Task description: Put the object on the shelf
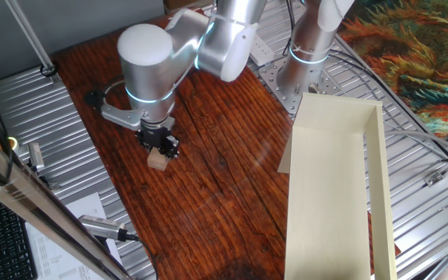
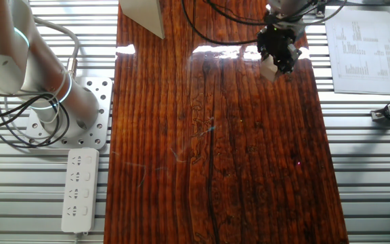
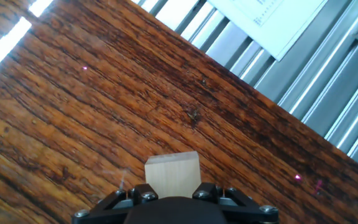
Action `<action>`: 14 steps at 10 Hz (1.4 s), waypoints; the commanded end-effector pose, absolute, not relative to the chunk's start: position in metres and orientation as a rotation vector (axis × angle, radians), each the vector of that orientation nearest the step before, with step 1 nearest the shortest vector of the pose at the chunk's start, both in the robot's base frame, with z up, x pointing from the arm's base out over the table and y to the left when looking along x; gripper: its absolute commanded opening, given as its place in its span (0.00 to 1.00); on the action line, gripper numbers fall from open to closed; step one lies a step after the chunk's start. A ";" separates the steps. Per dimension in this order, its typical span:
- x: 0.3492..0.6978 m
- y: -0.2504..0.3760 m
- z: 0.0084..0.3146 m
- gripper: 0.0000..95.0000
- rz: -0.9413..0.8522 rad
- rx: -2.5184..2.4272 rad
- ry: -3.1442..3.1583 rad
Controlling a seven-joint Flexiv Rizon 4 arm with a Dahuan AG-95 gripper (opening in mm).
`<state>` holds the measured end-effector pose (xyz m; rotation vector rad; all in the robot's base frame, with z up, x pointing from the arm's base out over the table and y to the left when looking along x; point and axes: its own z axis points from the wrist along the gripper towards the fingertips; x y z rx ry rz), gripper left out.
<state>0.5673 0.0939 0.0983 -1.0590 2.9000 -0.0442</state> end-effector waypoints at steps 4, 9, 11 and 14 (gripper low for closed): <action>0.531 0.155 0.158 0.00 -0.053 -0.983 2.931; 0.518 0.168 0.174 0.00 -0.083 -0.882 2.941; 0.518 0.168 0.174 0.00 -0.102 -0.992 2.913; 0.518 0.168 0.174 0.00 -0.010 -1.118 2.884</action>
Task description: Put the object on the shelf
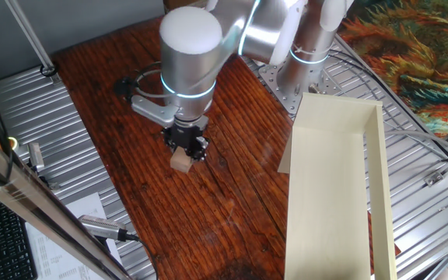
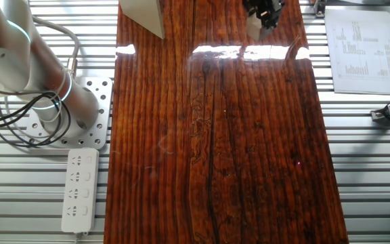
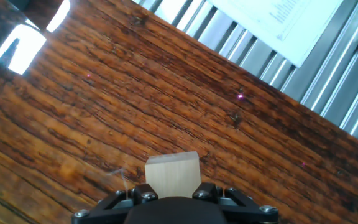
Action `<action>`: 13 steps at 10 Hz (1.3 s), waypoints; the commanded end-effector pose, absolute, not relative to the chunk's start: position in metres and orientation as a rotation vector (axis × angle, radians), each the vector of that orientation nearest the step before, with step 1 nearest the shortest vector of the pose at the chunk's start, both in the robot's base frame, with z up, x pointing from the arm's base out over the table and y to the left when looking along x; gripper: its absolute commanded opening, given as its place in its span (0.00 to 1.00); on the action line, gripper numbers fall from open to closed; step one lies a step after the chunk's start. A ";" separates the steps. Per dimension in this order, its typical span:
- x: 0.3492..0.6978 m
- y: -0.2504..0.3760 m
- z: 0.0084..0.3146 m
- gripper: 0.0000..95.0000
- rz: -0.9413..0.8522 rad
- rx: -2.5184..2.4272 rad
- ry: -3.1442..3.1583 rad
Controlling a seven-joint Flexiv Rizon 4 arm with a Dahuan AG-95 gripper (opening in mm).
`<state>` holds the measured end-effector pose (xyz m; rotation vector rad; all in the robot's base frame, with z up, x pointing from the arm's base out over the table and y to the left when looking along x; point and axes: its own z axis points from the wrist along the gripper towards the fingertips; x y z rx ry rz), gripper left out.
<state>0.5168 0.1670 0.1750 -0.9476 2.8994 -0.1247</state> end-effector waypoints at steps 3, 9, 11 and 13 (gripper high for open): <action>0.498 0.194 0.207 0.00 -0.008 -1.096 2.930; 0.455 0.235 0.257 0.00 -0.022 -0.996 2.974; 0.455 0.235 0.257 0.00 -0.017 -0.952 2.967; 0.455 0.235 0.257 0.00 -0.013 -1.091 2.913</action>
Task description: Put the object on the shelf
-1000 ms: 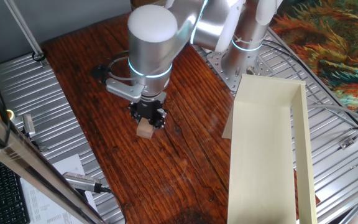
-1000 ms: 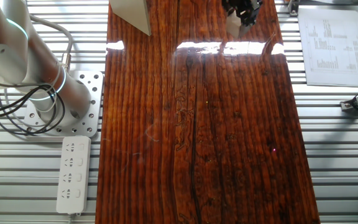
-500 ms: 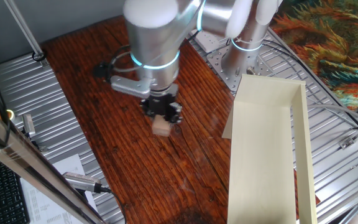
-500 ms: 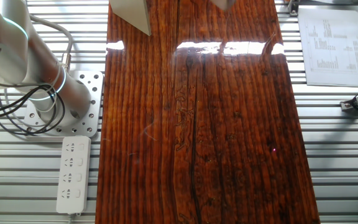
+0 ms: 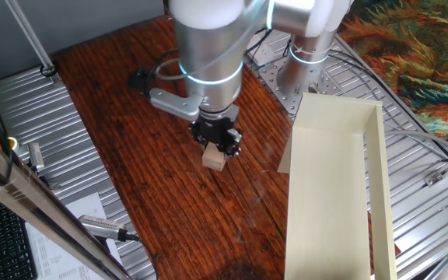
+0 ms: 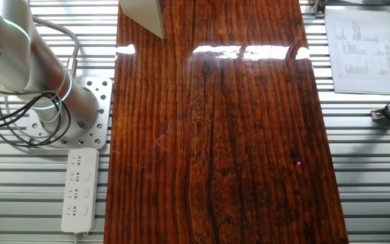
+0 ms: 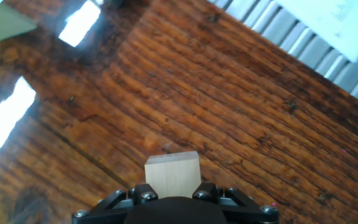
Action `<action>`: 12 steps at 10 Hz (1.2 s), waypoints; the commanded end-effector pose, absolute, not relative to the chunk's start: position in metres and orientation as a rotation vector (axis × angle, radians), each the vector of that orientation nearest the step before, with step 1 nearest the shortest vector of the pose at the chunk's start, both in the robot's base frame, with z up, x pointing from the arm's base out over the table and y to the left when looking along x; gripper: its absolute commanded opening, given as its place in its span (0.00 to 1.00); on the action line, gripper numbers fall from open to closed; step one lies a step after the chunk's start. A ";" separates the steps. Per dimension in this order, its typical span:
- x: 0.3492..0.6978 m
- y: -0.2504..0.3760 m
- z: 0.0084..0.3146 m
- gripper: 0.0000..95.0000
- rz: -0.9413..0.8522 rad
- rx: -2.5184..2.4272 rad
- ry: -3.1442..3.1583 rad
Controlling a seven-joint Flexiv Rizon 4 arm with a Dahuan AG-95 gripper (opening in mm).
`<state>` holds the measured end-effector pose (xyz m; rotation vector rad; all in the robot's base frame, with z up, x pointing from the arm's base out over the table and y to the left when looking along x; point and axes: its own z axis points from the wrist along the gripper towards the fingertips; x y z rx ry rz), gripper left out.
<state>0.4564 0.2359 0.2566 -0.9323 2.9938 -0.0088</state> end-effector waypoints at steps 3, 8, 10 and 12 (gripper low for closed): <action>0.455 0.235 0.257 0.00 -0.005 -1.223 2.859; 0.421 0.274 0.299 0.00 0.009 -1.226 2.908; 0.410 0.295 0.313 0.00 0.018 -1.205 2.936; 0.402 0.310 0.315 0.00 0.031 -1.140 2.987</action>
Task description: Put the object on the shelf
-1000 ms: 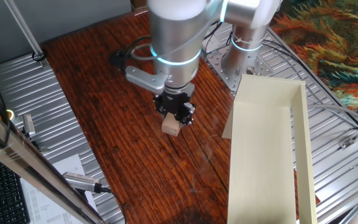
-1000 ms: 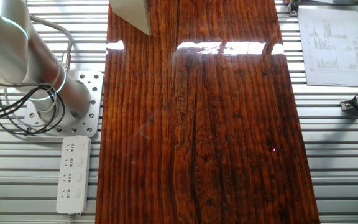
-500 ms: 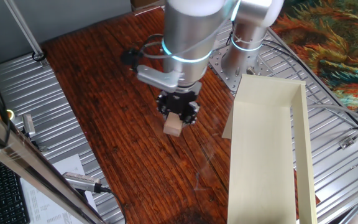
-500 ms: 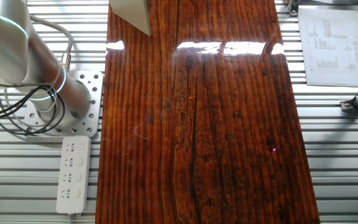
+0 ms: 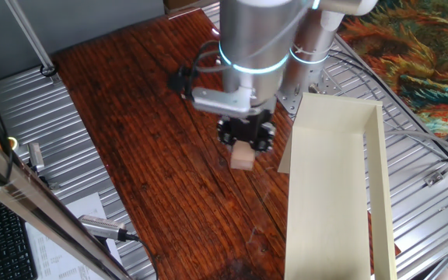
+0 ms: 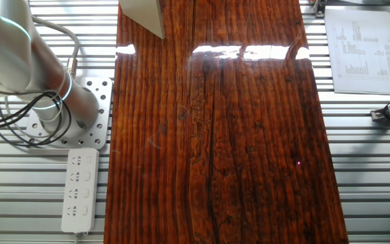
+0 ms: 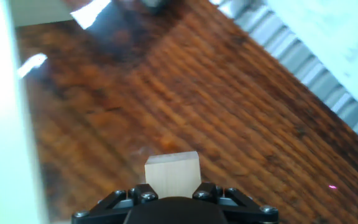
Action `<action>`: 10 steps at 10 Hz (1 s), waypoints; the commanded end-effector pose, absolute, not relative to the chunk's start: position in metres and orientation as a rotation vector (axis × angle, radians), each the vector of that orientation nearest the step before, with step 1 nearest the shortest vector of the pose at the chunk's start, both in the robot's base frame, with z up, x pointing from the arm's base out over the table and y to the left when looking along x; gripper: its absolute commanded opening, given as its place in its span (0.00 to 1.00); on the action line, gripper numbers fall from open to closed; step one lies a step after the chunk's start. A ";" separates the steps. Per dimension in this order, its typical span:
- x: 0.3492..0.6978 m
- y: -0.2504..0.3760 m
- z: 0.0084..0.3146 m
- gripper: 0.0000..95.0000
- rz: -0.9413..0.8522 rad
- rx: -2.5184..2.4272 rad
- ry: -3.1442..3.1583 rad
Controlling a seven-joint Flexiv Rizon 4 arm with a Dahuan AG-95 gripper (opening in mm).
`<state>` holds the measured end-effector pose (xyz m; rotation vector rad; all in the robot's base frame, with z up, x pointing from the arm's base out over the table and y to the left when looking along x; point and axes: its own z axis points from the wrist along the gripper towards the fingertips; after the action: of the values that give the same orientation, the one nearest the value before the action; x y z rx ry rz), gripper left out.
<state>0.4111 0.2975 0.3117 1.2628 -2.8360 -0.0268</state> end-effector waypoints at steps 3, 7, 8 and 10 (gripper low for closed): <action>0.392 0.320 0.313 0.00 -0.034 1.036 -2.899; 0.370 0.310 0.318 0.00 -0.040 1.067 -2.892; 0.368 0.309 0.321 0.00 -0.044 1.081 -2.888; 0.367 0.309 0.321 0.00 -0.017 1.033 -2.915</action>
<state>0.3663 0.3068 0.3204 1.0492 -2.9251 -0.0237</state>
